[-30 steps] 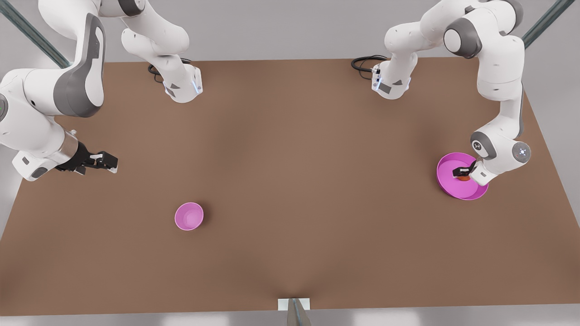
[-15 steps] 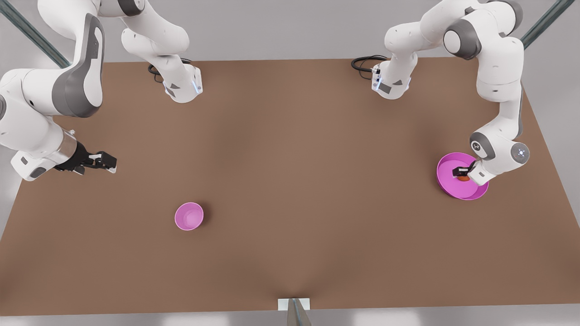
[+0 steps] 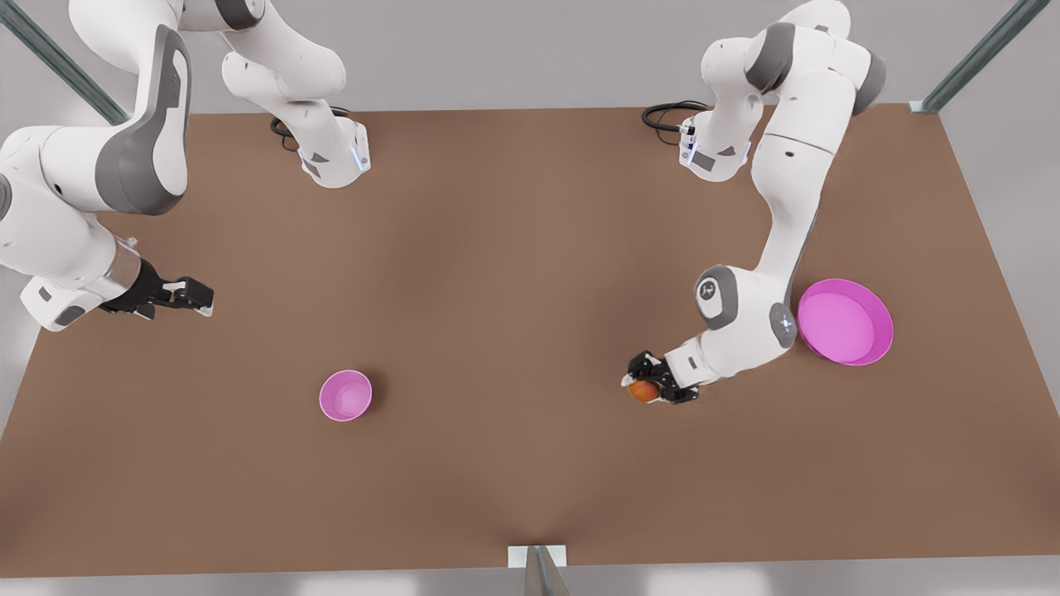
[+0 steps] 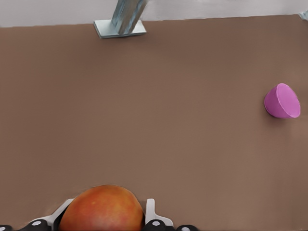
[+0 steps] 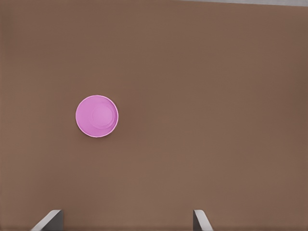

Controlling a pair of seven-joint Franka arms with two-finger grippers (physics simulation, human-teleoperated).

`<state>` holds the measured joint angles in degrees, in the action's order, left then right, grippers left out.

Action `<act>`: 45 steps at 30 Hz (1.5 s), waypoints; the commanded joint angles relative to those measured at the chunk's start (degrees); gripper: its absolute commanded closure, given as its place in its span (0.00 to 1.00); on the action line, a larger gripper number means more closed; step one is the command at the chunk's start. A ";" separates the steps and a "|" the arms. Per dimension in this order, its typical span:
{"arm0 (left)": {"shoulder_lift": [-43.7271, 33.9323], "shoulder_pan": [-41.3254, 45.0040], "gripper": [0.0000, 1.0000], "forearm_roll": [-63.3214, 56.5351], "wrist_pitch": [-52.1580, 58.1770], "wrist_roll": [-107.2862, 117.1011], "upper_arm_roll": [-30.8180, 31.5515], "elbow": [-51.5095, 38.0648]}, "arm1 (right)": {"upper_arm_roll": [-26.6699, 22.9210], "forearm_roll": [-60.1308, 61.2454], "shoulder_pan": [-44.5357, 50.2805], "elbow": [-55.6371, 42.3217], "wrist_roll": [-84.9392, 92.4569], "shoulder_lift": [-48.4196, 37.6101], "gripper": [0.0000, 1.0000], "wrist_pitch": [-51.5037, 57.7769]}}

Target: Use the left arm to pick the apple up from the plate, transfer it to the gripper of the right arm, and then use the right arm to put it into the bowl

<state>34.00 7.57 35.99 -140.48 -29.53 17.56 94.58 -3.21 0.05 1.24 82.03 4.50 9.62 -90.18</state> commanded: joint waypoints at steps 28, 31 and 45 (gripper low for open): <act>27.17 11.06 0.28 25.98 -7.27 -59.15 19.71 -39.13 | 6.99 81.07 3.95 0.76 48.41 29.14 0.00 -14.50; 28.23 11.50 0.28 26.06 -8.32 -59.24 20.41 -39.12 | 8.57 84.23 4.74 0.85 48.32 29.84 0.00 -14.33; 28.84 12.65 0.28 26.15 -10.43 -59.15 20.50 -39.04 | 13.76 88.72 2.01 8.15 53.86 29.75 0.00 -14.41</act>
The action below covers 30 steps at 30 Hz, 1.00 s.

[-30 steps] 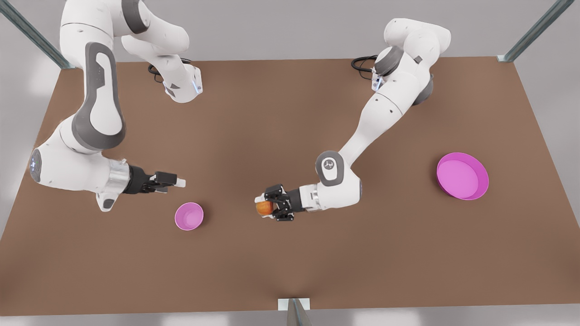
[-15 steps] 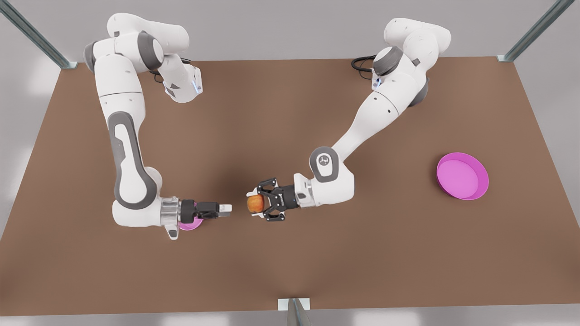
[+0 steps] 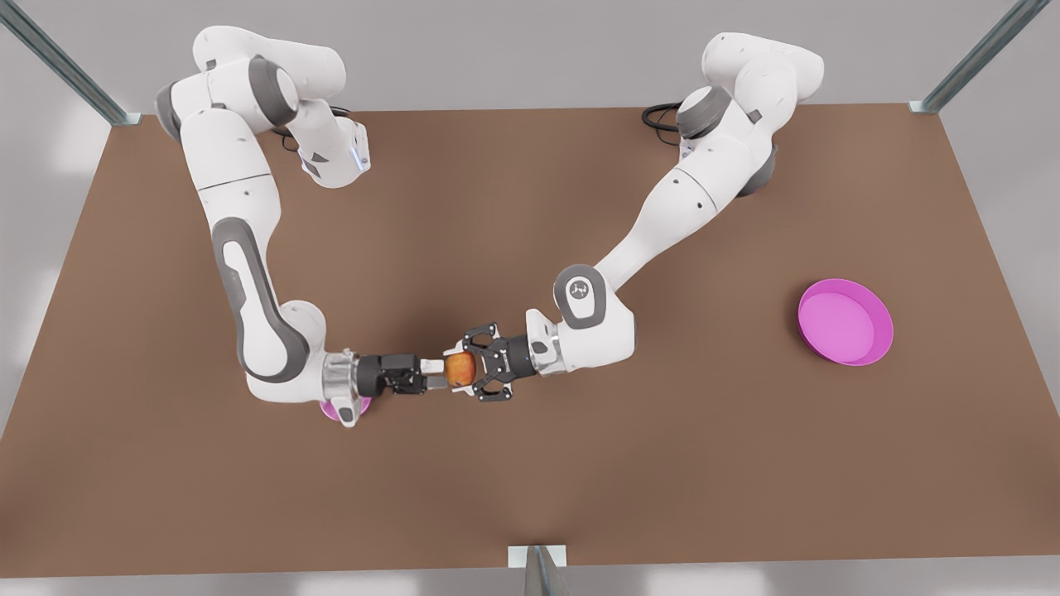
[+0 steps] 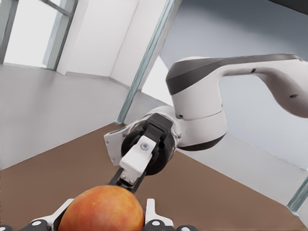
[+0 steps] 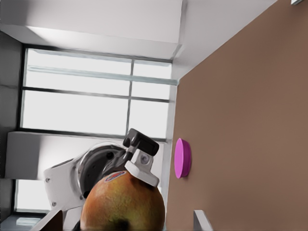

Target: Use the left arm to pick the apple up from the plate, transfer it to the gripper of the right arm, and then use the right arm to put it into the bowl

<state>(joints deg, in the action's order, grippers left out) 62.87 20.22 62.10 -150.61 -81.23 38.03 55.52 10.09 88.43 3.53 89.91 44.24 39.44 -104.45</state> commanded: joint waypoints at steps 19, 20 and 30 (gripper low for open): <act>0.06 0.43 0.26 0.21 -0.82 -7.45 -0.06 0.03 | 1.78 4.47 2.53 -0.35 14.12 0.55 0.10 -3.75; 0.06 0.43 0.26 0.21 -0.82 -7.45 -0.06 0.03 | 1.78 4.47 2.53 -0.35 14.12 0.55 0.22 -3.75; 0.06 0.35 0.00 0.21 -0.82 -7.36 -0.14 0.03 | 1.25 3.86 2.01 -0.79 14.29 0.46 0.40 -3.40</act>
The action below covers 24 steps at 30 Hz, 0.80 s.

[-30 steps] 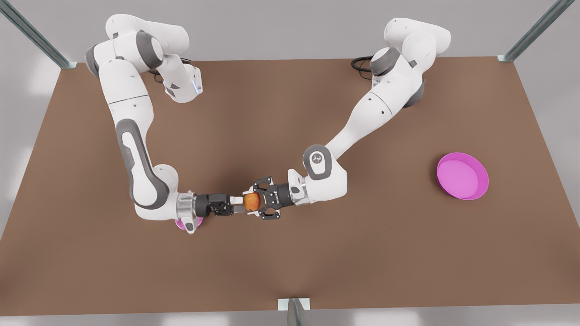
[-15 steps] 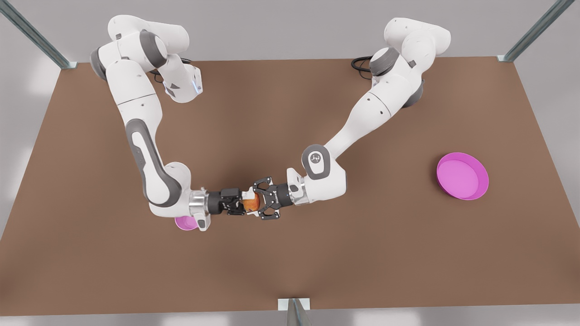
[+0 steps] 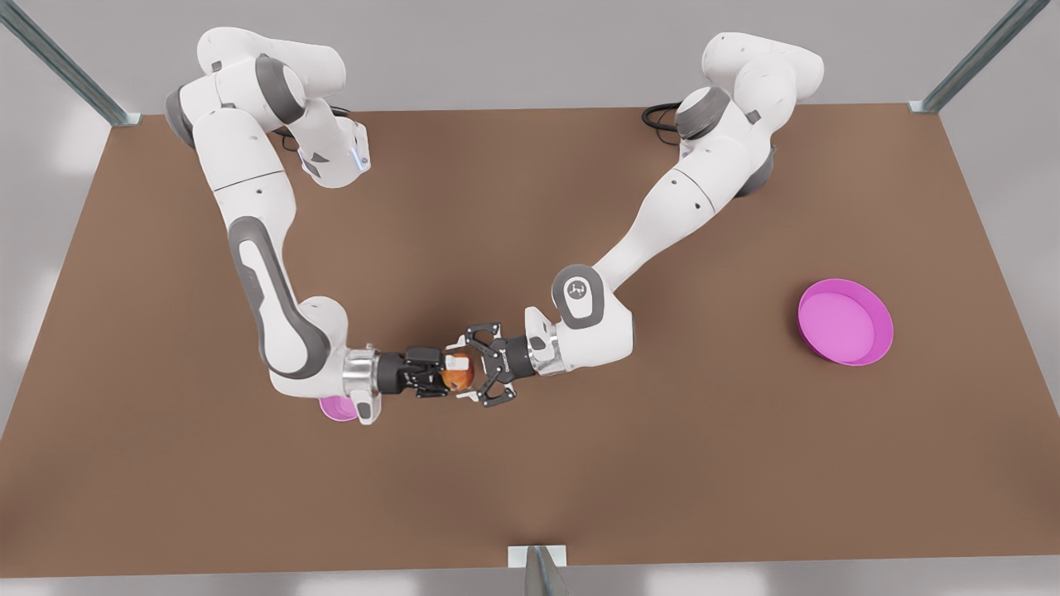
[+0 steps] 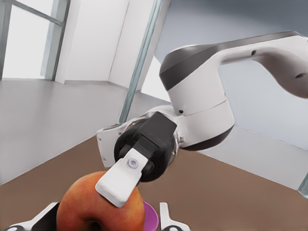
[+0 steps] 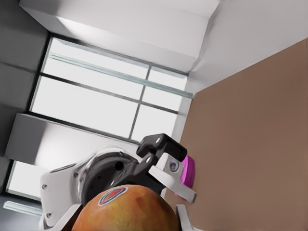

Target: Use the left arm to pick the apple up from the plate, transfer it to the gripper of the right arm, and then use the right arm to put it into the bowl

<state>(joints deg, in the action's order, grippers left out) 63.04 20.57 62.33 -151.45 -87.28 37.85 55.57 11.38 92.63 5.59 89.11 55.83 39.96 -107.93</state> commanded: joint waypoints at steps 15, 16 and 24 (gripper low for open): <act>-37.99 -39.55 0.00 -75.06 55.83 70.57 -7.97 22.65 | -0.48 -43.94 -18.86 0.54 4.29 0.55 0.39 5.98; -39.31 -39.64 0.00 -77.36 55.91 75.13 -7.79 22.13 | -1.18 -44.72 -18.78 0.45 4.37 0.64 0.39 4.93; -58.29 -20.48 0.00 -60.49 56.88 83.94 -34.95 30.04 | -1.27 -46.74 -18.78 0.45 4.46 2.05 0.00 -2.46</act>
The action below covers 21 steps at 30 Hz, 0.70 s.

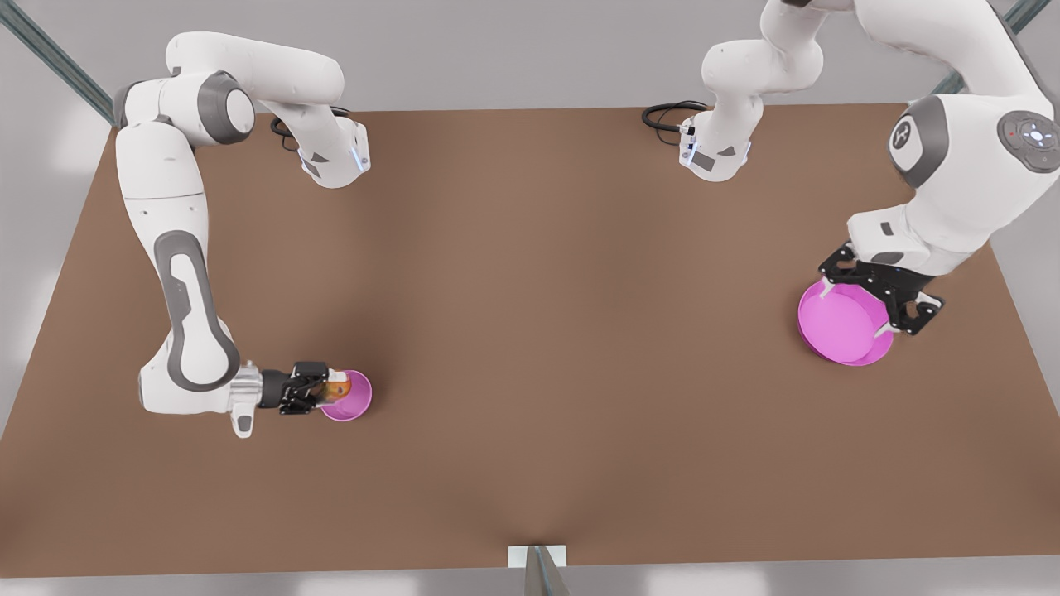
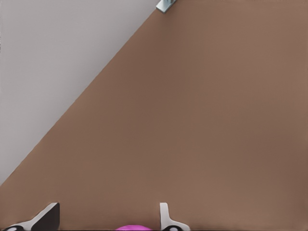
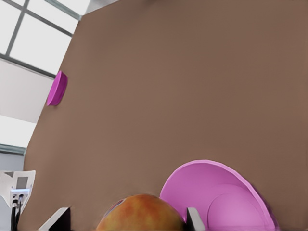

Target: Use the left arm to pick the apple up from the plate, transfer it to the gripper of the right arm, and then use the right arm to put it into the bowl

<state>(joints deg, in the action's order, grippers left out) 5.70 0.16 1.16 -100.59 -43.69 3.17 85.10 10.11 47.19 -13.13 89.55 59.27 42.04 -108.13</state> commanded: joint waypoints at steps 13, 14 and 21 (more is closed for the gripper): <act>3.09 0.10 0.00 1.21 8.83 40.53 -1.94 -4.59 | 1.67 -52.20 7.24 -14.17 -62.87 -29.26 0.00 21.20; 3.18 0.10 0.00 1.04 8.83 40.53 -1.94 -4.59 | -2.63 -51.50 10.49 -7.37 -63.14 -35.19 0.00 18.92; 3.70 0.28 0.00 0.86 8.75 40.62 -1.94 -4.59 | -12.66 -46.05 16.56 -9.74 -61.11 -32.82 0.00 18.92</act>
<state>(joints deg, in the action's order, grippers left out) 9.43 0.41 2.14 -92.08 -15.80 1.22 80.54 -2.46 0.89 2.92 79.97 25.68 9.38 -90.74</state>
